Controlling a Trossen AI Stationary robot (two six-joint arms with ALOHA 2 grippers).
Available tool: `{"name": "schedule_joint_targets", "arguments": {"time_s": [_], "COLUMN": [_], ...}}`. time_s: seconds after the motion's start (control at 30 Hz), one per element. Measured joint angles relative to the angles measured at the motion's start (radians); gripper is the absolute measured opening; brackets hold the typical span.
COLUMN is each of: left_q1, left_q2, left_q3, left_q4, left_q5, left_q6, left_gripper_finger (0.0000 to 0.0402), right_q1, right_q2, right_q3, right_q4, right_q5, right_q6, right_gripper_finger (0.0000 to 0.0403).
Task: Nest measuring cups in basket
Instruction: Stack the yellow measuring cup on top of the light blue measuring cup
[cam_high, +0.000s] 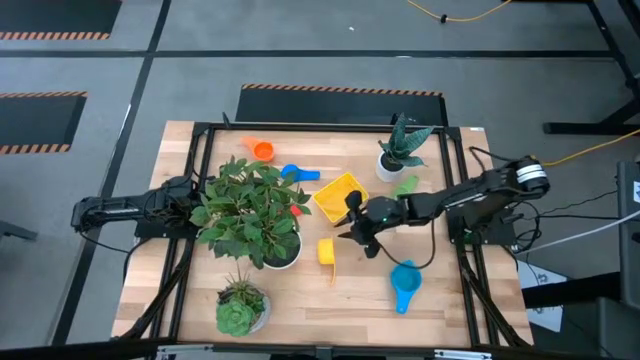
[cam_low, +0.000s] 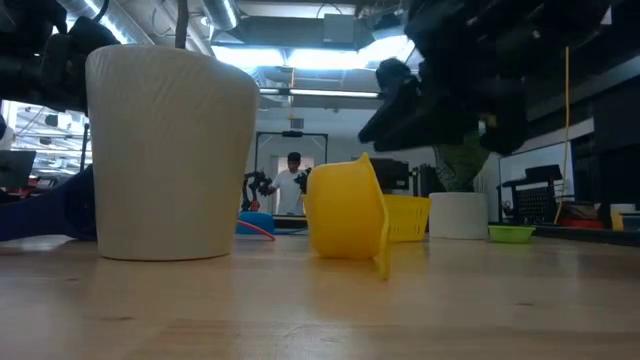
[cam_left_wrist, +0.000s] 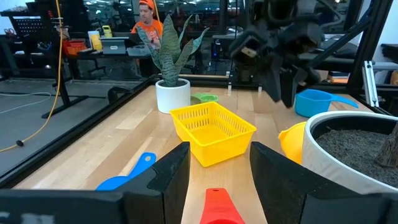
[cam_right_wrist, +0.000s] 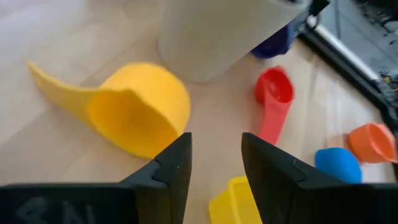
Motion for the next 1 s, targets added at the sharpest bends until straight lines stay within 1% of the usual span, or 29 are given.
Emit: {"name": "schedule_joint_targets", "arguments": {"time_s": [0.27,0.43,0.63,0.7,0.83,1.0], "left_q1": [0.000,0.000,0.000,0.000,0.000,0.000], "left_q2": [0.000,0.000,0.000,0.000,0.000,0.000], "left_q3": [0.000,0.000,0.000,0.000,0.000,0.000], "left_q4": [0.000,0.000,0.000,0.000,0.000,0.000], "left_q5": [0.000,0.000,0.000,0.000,0.000,0.000], "left_q6": [0.000,0.000,0.000,0.000,0.000,0.000], "left_gripper_finger": [0.0160,0.0160,0.0160,0.0160,0.0160,0.0160], "right_q1": [0.000,0.000,0.000,0.000,0.000,0.000], "right_q2": [0.102,0.153,0.211,0.224,0.248,0.257], "right_q3": [0.023,0.039,0.046,0.045,0.045,0.044], "right_q4": [0.009,0.020,0.128,0.151,0.176,0.188], "right_q5": [0.000,-0.034,-0.036,-0.046,-0.106,-0.108], "right_q6": [-0.010,-0.011,-0.012,-0.011,-0.012,-0.011], "right_gripper_finger": [0.0145,0.0145,0.0145,0.0145,0.0145,0.0134]}}
